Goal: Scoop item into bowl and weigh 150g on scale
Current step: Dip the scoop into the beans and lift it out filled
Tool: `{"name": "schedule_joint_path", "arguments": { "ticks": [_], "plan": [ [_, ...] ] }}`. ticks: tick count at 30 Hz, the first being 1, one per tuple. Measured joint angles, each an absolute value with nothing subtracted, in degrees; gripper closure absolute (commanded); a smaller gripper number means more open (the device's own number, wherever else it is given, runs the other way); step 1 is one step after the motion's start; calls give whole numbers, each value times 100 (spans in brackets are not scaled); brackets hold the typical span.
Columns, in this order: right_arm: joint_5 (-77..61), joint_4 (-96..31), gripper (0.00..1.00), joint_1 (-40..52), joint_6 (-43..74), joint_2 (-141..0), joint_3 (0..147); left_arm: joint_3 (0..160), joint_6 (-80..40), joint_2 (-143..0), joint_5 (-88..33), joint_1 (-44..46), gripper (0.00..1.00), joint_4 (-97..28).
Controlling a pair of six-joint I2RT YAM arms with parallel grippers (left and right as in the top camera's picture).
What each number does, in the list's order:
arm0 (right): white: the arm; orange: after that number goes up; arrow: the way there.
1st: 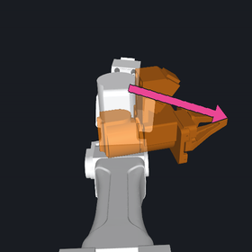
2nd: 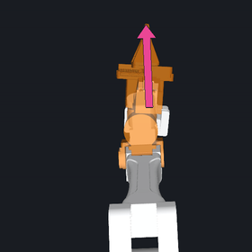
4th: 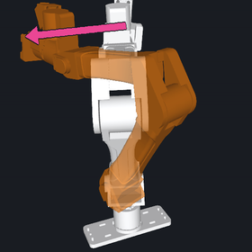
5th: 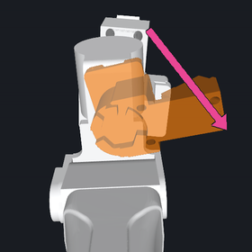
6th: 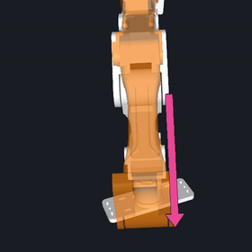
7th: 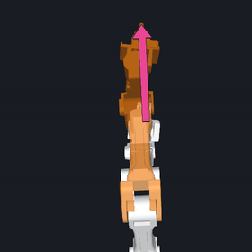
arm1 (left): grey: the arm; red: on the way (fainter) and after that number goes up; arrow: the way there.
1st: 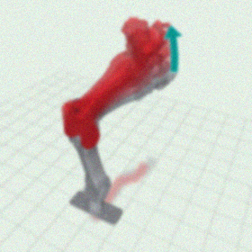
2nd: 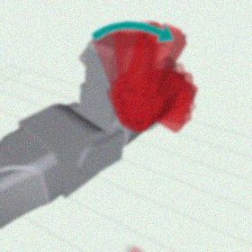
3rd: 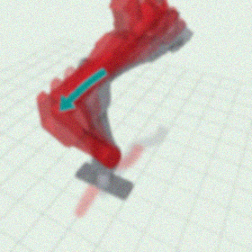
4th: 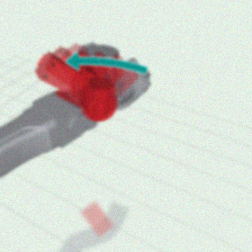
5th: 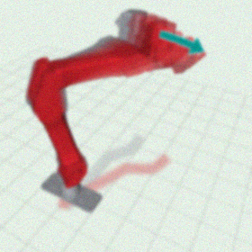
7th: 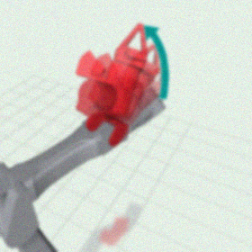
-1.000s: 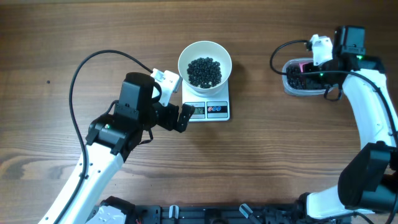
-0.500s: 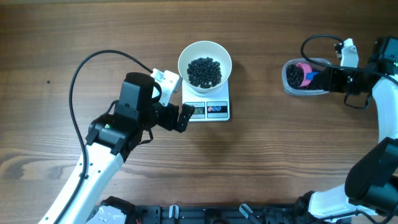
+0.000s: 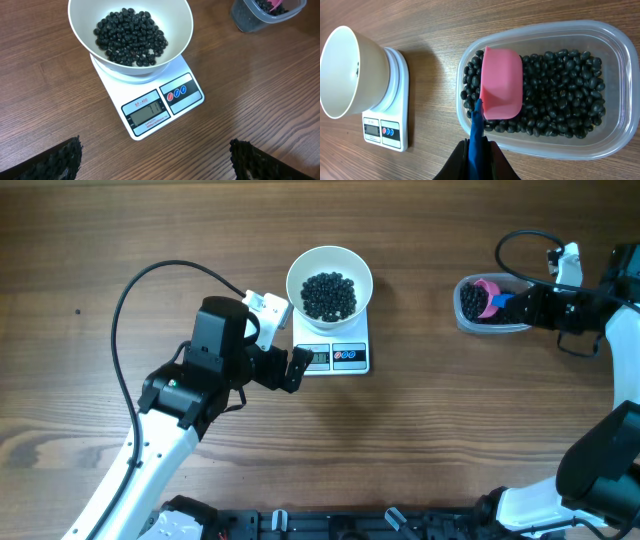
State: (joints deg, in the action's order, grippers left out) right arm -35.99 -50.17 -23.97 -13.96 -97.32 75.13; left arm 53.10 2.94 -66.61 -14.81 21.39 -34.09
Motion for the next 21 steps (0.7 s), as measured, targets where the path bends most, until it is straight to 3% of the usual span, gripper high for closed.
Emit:
{"name": "schedule_joint_path", "arguments": {
  "ticks": [21],
  "plan": [
    [-4132, -5017, 96, -2805, -987, -9732, 7513, 5310, 294, -6661, -1481, 2139, 0, -3409]
  ]
}}
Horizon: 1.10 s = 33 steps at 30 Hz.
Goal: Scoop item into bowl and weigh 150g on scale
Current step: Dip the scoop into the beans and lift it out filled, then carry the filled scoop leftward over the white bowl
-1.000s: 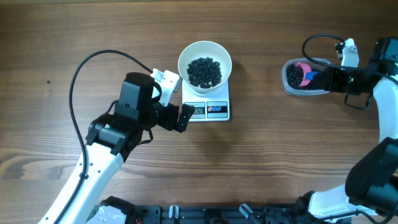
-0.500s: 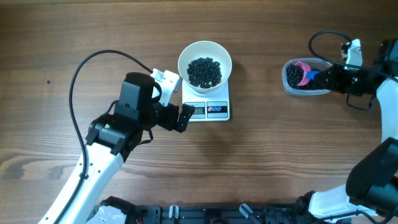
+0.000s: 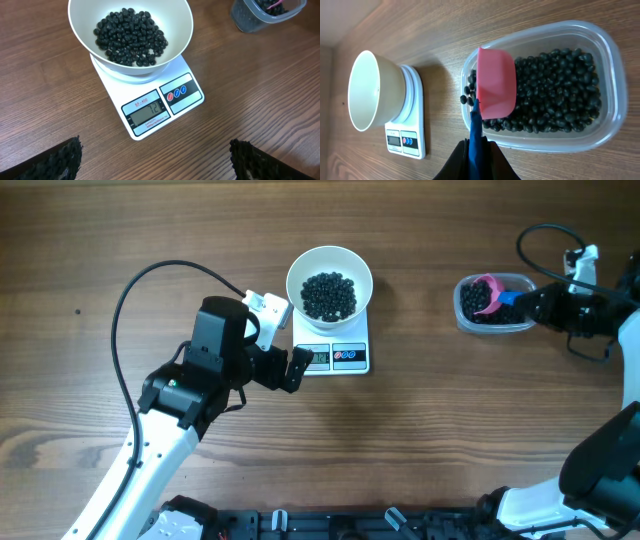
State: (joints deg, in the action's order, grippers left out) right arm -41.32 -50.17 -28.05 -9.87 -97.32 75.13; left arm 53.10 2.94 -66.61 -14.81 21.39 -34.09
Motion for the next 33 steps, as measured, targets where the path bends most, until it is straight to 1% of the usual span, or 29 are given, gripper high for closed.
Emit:
{"name": "schedule_joint_path", "arguments": {
  "ticks": [4, 8, 17, 24, 29, 33],
  "plan": [
    [-4158, -5017, 96, -2958, -838, -9732, 7513, 5310, 296, -6661, -1481, 2141, 0, -3409],
    [-4329, -5019, 96, -3157, -449, -9732, 7513, 5310, 294, -6661, -1481, 2141, 0, -3409],
    [-5529, -5234, 96, -3863, 532, -9732, 7513, 5310, 296, -6661, -1481, 2141, 0, -3409],
    [-5981, -5308, 96, -3870, 770, -9732, 7513, 5310, 296, -6661, -1481, 2141, 0, -3409],
    [-6790, -5402, 96, -3857, 777, -9732, 7513, 5310, 296, -6661, -1481, 2141, 0, -3409],
    [-7238, -5402, 95, -3559, 854, -9732, 7513, 5310, 294, -6661, -1481, 2141, 0, -3409]
  ]
}}
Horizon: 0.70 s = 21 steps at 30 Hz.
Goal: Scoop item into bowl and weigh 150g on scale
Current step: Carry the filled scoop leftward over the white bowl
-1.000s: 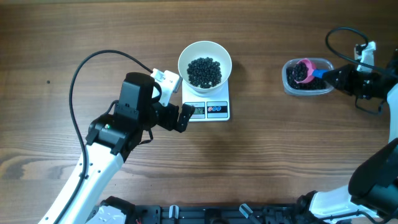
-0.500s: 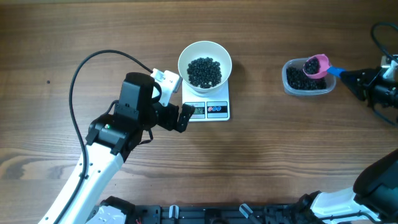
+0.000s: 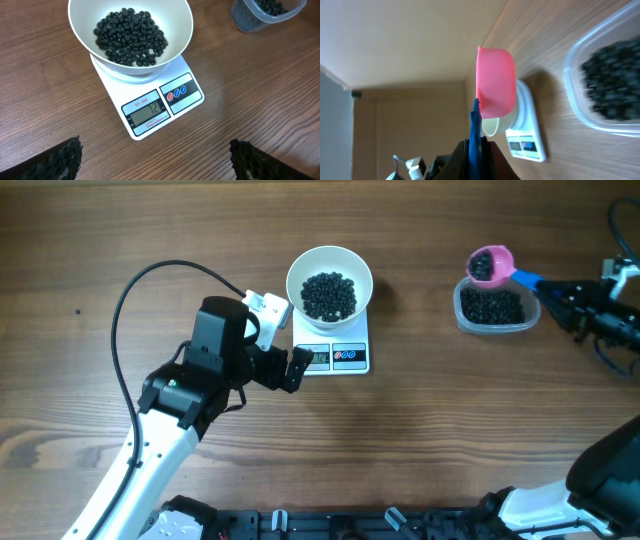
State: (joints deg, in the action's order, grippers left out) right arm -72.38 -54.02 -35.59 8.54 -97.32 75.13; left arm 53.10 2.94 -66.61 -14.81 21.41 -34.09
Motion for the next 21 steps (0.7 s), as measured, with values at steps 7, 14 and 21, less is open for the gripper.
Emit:
{"name": "schedule_joint_path", "arguments": {
  "ticks": [7, 14, 21],
  "plan": [
    [-7463, -4768, 96, -2137, 1468, -9732, 7513, 5310, 294, -6661, -1479, 2139, 0, -3402],
    [-7065, -3225, 96, -637, 2620, -9732, 7502, 5310, 296, -6661, -1479, 2141, 0, -3406],
    [-5297, -2812, 96, 683, 2016, -9741, 7502, 5310, 294, -6661, -1481, 2139, 0, -3406]
  ]
}}
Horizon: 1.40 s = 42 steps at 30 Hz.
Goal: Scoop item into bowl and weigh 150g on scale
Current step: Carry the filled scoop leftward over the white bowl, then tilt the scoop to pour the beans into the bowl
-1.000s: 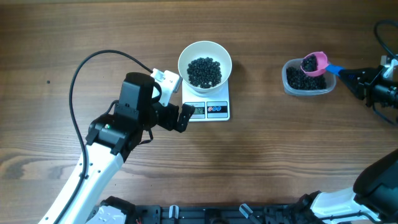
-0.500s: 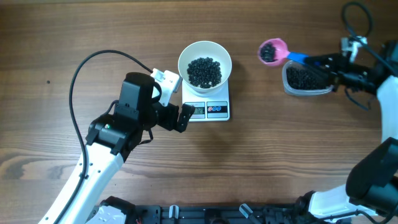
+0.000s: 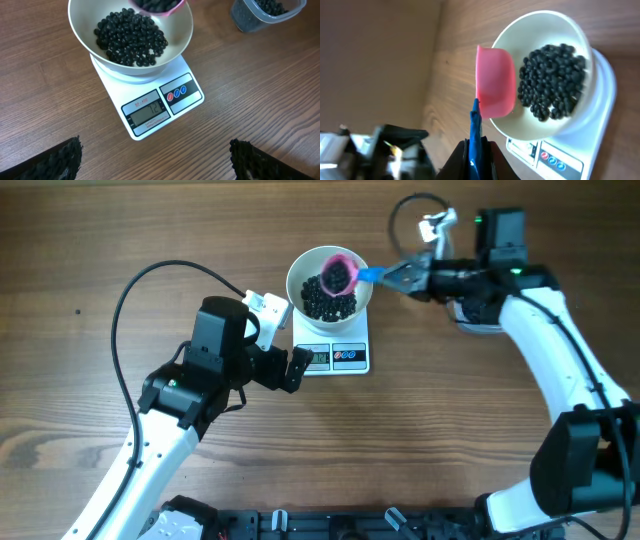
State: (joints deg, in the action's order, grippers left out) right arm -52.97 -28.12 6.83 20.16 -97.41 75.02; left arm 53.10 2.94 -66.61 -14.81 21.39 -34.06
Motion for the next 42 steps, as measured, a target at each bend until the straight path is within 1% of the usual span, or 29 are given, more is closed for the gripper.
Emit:
{"name": "schedule_joint_path", "arguments": {
  "ticks": [2, 10, 13, 17, 23, 30, 37, 40, 42],
  "plan": [
    [-5092, -2604, 96, 943, 1588, -9741, 7502, 5310, 294, -6661, -1479, 2141, 0, -3406],
    [-3885, -2521, 96, 1313, 117, -9741, 7502, 5310, 294, -6661, -1481, 2141, 0, -3409],
    [-3227, -2523, 96, 1544, -320, -9690, 7502, 5310, 294, -6661, -1481, 2139, 0, -3409],
    [-2536, -2521, 96, 1800, -751, -9273, 7502, 5310, 296, -6661, -1479, 2141, 0, -3409],
    [-2104, -2536, 96, 1914, -1345, -9094, 7502, 5310, 294, -6661, -1481, 2139, 0, -3409],
    [-1669, -2646, 96, 2368, -2443, -9094, 7502, 5310, 296, -6661, -1481, 2139, 0, -3409],
    [-1170, -2694, 96, 2381, -2842, -9094, 7502, 5310, 294, -6661, -1481, 2141, 0, -3409],
    [-1455, -2698, 96, 2381, -2502, -9094, 7502, 5310, 294, -6661, -1481, 2139, 0, -3409],
    [-1592, -2700, 96, 2381, -1940, -9094, 7502, 5310, 294, -6661, -1481, 2139, 0, -3409]
  ]
}}
